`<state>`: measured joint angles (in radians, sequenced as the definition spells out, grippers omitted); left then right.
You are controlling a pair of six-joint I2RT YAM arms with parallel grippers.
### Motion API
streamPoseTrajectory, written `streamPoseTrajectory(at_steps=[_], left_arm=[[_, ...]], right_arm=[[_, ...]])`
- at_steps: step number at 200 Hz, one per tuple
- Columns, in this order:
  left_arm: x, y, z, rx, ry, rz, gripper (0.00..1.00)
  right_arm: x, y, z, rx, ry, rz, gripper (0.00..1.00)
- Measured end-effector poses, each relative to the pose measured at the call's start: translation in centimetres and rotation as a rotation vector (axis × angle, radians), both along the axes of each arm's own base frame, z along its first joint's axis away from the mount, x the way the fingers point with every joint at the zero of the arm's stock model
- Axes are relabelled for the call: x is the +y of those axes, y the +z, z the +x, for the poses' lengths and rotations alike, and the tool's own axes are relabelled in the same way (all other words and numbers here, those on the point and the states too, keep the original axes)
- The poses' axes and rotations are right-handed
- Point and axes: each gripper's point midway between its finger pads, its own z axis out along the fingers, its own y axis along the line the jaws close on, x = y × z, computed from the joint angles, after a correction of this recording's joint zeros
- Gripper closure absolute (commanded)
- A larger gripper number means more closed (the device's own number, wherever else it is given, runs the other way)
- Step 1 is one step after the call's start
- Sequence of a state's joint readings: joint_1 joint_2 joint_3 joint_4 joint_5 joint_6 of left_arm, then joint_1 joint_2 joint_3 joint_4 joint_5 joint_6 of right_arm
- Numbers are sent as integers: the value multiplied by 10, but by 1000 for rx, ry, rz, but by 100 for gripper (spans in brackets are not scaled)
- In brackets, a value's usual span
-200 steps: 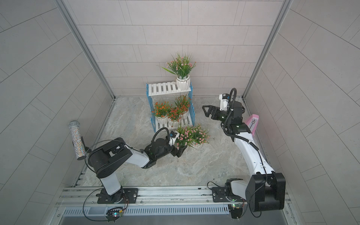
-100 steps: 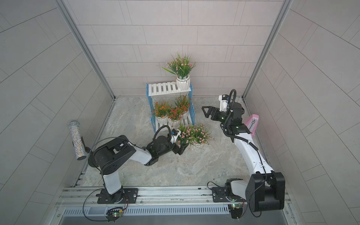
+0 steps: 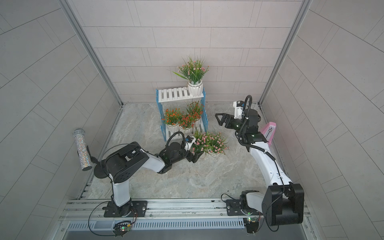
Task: Place the baby's breath potted plants on the rack by color
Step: Adjust the baby's breath potted plant at the center of the board.
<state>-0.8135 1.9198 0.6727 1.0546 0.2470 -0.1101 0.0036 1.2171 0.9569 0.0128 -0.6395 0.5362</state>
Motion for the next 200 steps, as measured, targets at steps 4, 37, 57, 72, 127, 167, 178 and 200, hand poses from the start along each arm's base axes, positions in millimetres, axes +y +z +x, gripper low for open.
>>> streamPoseTrajectory(at_steps=[4, 37, 57, 72, 127, 167, 178, 200], left_arm=[[0, 0, 0, 0, 0, 0, 7], [2, 3, 0, -11, 5, 1, 8], [8, 7, -3, -14, 17, 4, 8], [17, 8, -7, -10, 34, 14, 8], [46, 11, -17, 2, 116, 62, 8], [60, 12, -22, 5, 181, 67, 4], [60, 13, -22, 2, 195, 62, 3], [58, 10, -23, -4, 218, 45, 0]], right_arm=[[0, 0, 0, 0, 0, 0, 1], [0, 0, 0, -4, 0, 0, 1], [0, -3, 0, 0, 0, 0, 1], [0, -6, 0, 4, 0, 0, 1], [0, -11, -1, 9, -3, 8, 1], [0, -16, -2, 19, -4, 13, 1], [0, -18, -2, 21, -4, 14, 1], [0, -20, -2, 27, -5, 14, 1]])
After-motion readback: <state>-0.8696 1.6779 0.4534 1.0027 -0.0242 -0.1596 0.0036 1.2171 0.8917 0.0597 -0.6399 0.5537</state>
